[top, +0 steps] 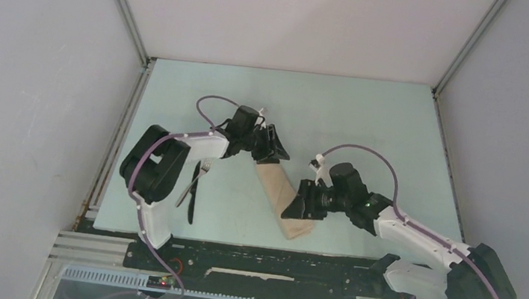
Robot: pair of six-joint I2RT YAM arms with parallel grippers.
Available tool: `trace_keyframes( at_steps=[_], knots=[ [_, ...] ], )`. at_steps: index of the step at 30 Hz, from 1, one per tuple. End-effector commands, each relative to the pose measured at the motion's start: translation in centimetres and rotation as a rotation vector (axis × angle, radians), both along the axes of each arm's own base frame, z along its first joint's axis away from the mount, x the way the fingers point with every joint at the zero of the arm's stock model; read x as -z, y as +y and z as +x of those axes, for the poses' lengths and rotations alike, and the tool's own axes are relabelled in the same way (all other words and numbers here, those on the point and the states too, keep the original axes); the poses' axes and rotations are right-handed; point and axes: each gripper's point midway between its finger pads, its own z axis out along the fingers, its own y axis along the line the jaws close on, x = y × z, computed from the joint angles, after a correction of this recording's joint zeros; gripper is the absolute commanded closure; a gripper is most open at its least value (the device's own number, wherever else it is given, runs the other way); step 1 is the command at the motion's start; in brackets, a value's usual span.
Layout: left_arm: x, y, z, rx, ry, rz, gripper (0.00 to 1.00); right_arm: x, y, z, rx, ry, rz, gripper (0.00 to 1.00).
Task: Fold the napkin into a case and place the utensils inside
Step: Smooth out the smaller rectangle-folded napkin at the center of the board.
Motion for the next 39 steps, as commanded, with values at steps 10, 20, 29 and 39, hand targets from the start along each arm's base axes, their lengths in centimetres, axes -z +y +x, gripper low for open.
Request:
trace_keyframes(
  at_steps=[10, 20, 29, 39],
  knots=[
    [4.6, 4.2, 0.9, -0.132, 0.039, 0.156, 0.46, 5.7, -0.6, -1.1, 0.046, 0.114, -0.02, 0.37],
    [-3.5, 4.9, 0.6, -0.114, -0.099, 0.166, 0.4, 1.0, -3.4, 1.1, 0.099, -0.054, -0.349, 0.35],
    [-13.6, 8.9, -1.6, -0.156, -0.313, 0.206, 0.33, -0.1, 5.3, -2.1, 0.183, 0.029, -0.252, 0.32],
    [-17.3, 9.6, -5.4, -0.123, -0.379, 0.111, 0.31, 7.2, 1.5, 0.8, 0.362, 0.126, -0.423, 0.27]
  ],
)
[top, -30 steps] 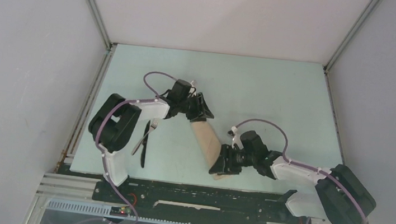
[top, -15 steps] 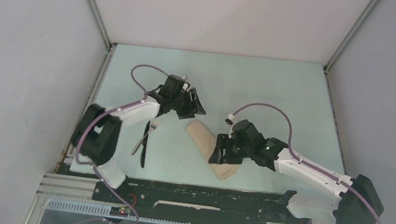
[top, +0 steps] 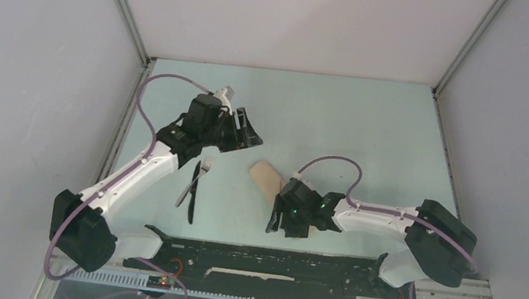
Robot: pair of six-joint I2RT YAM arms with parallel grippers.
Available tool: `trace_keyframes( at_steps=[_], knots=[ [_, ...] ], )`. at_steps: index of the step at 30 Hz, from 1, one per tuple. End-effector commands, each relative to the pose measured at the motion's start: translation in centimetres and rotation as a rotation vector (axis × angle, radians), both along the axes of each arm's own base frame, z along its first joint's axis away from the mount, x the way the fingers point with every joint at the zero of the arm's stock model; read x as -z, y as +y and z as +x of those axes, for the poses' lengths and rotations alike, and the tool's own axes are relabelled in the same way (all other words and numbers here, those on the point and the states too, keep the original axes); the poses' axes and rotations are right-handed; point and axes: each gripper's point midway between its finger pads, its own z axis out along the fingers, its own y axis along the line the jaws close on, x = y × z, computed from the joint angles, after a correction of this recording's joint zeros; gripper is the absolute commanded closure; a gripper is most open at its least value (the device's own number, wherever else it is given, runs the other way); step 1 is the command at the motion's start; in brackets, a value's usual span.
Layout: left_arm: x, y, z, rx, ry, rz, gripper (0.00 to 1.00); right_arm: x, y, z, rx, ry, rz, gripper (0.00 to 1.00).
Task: Fold the napkin into a case and place the utensils inside
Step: Smooth out the smaller rectangle-folded napkin at the center of the board, then move the smaller rectangle folded napkin to the center of the board.
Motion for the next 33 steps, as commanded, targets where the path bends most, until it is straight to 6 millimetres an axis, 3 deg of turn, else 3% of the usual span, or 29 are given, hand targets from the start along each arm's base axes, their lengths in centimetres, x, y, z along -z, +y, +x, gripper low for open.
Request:
trace_keyframes(
  at_steps=[1, 4, 6, 10, 11, 12, 13, 15, 17, 21, 24, 28, 33],
  knots=[
    [-2.7, 0.8, -2.3, 0.033, -0.066, -0.037, 0.31, 1.6, -3.8, 4.0, 0.188, -0.016, -0.048, 0.27],
    [-3.6, 1.5, -3.5, 0.033, -0.087, -0.043, 0.31, 1.7, -7.9, 8.5, 0.302, -0.083, -0.102, 0.27],
    [-4.4, 1.9, -4.1, 0.03, -0.109, -0.042, 0.3, 1.0, -10.6, 13.0, 0.379, -0.13, -0.096, 0.27],
    [-5.6, 2.2, -5.2, 0.047, -0.132, -0.062, 0.3, -2.7, -15.4, 26.0, 0.464, -0.33, -0.095, 0.24],
    [-5.9, 2.1, -5.4, 0.054, -0.137, -0.069, 0.3, -3.5, -15.7, 29.0, 0.44, -0.342, -0.077, 0.23],
    [-6.1, 2.1, -5.7, 0.062, -0.14, -0.074, 0.3, -2.9, -15.8, 31.4, 0.405, -0.319, -0.065, 0.23],
    [-6.2, 2.2, -5.9, 0.068, -0.142, -0.075, 0.3, -3.9, -16.3, 33.6, 0.378, -0.322, -0.068, 0.24],
    [-6.1, 2.5, -6.3, 0.069, -0.147, -0.065, 0.29, -6.1, -16.5, 35.4, 0.352, -0.336, -0.087, 0.23],
    [-6.0, 2.8, -6.6, 0.07, -0.152, -0.05, 0.29, -7.3, -17.1, 34.4, 0.371, -0.301, -0.11, 0.2],
    [-5.2, 2.8, -6.7, 0.078, -0.147, -0.045, 0.29, -6.7, -15.9, 27.5, 0.31, -0.219, -0.215, 0.07],
    [-4.8, 2.2, -6.6, 0.106, -0.132, -0.054, 0.29, -6.4, -15.2, 24.0, 0.241, -0.268, -0.366, 0.05],
    [-4.5, 1.9, -6.6, 0.129, -0.126, -0.055, 0.29, -5.1, -14.4, 20.4, 0.129, -0.282, -0.505, 0.08],
    [-3.3, 1.8, -6.8, 0.135, -0.105, -0.049, 0.29, -3.5, -14.0, 17.5, 0.071, -0.25, -0.531, 0.17]
  ],
)
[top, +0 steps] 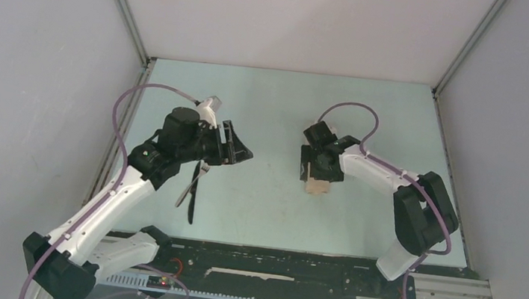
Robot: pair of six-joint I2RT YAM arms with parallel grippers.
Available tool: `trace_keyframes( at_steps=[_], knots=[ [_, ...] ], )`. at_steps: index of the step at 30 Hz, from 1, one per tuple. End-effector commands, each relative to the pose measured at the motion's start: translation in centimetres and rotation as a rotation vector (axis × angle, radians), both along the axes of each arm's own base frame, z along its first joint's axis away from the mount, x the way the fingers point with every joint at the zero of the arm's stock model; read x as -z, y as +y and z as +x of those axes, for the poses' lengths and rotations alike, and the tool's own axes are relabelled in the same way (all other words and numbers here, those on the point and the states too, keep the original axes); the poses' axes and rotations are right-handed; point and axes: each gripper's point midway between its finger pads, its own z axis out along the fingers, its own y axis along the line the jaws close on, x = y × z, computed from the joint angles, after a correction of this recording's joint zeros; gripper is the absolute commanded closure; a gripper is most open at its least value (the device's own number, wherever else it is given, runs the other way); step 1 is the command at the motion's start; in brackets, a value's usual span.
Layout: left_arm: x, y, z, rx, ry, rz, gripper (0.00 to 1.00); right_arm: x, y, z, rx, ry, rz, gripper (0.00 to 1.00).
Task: Fold the napkin into a case and place the utensils inside
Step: Move the smaller rectangle folded napkin to the center of the board.
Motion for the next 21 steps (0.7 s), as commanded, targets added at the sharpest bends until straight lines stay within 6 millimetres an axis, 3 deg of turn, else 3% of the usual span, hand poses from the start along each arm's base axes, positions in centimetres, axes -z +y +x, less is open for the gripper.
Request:
trace_keyframes(
  at_steps=[1, 3, 6, 14, 21],
  knots=[
    [0.3, -0.4, -0.1, 0.041, -0.017, -0.008, 0.29, 0.0, -2.7, -1.4, 0.021, -0.018, -0.106, 0.21],
    [0.7, -0.6, -0.1, 0.046, -0.005, -0.014, 0.29, 0.5, -2.2, -2.1, 0.017, -0.016, -0.081, 0.23],
    [1.0, -0.9, 0.1, 0.052, 0.009, -0.019, 0.29, 1.6, -1.4, -2.1, 0.028, -0.001, -0.06, 0.17],
    [0.8, -1.1, 0.0, 0.058, 0.012, -0.036, 0.29, 4.0, 1.2, -0.2, 0.056, -0.024, 0.01, 0.13],
    [1.0, -1.1, 0.0, 0.058, 0.015, -0.03, 0.29, 4.7, -0.5, 2.8, 0.161, -0.065, 0.035, 0.22]
  ],
)
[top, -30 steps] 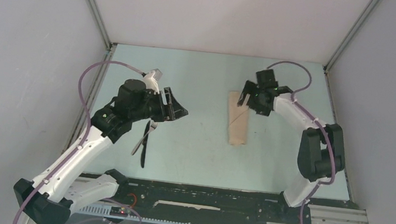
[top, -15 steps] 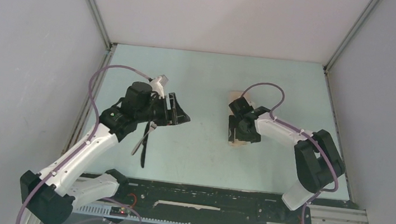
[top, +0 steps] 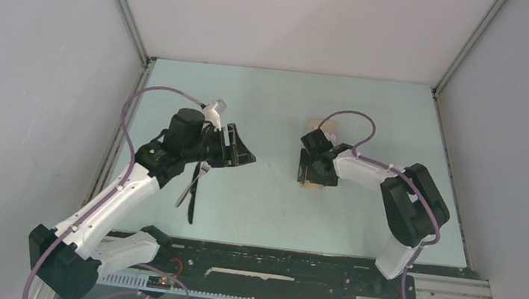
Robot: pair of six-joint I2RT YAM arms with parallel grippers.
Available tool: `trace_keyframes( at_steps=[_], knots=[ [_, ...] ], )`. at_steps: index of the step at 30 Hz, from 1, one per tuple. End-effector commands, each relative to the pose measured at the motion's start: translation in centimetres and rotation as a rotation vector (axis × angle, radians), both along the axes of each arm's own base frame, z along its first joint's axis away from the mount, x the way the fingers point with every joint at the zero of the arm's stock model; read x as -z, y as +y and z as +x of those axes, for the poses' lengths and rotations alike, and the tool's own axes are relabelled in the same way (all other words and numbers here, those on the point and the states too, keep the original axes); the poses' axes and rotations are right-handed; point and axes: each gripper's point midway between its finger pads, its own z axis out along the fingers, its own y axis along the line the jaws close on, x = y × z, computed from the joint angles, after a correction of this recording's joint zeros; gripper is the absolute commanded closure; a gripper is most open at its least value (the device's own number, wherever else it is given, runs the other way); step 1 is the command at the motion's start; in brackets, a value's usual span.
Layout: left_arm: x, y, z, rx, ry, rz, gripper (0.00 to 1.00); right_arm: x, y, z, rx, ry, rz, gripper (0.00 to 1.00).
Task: Fold the napkin into a case and place the utensils inside
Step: Move the smaller rectangle folded napkin to the center of the board.
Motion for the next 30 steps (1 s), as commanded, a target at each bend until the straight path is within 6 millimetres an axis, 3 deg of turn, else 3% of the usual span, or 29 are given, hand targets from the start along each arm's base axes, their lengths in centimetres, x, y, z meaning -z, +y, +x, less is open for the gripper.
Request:
trace_keyframes(
  at_steps=[1, 8, 11, 16, 20, 30],
  knots=[
    [-1.0, -0.3, 0.2, 0.016, -0.04, -0.025, 0.29, 0.0, -1.1, 3.8, 0.101, -0.078, 0.048, 0.24],
    [-0.8, -0.4, 0.4, 0.022, -0.034, -0.02, 0.29, -0.8, -3.5, 9.9, 0.076, -0.105, 0.075, 0.24],
    [-0.7, -0.3, 0.4, 0.017, -0.034, -0.014, 0.29, -1.0, -3.2, 12.2, 0.016, -0.083, 0.125, 0.23],
    [-0.3, -0.1, 0.4, 0.011, -0.026, 0.0, 0.29, -0.4, -3.1, 14.0, 0.014, 0.023, 0.092, 0.22],
    [0.3, 0.5, 0.3, 0.001, -0.015, 0.031, 0.29, -0.5, -3.3, 14.1, -0.001, 0.073, 0.055, 0.21],
    [3.5, 2.7, 0.6, -0.061, 0.066, 0.114, 0.29, -0.1, -8.0, 12.2, -0.137, 0.148, -0.026, 0.2]
  ],
)
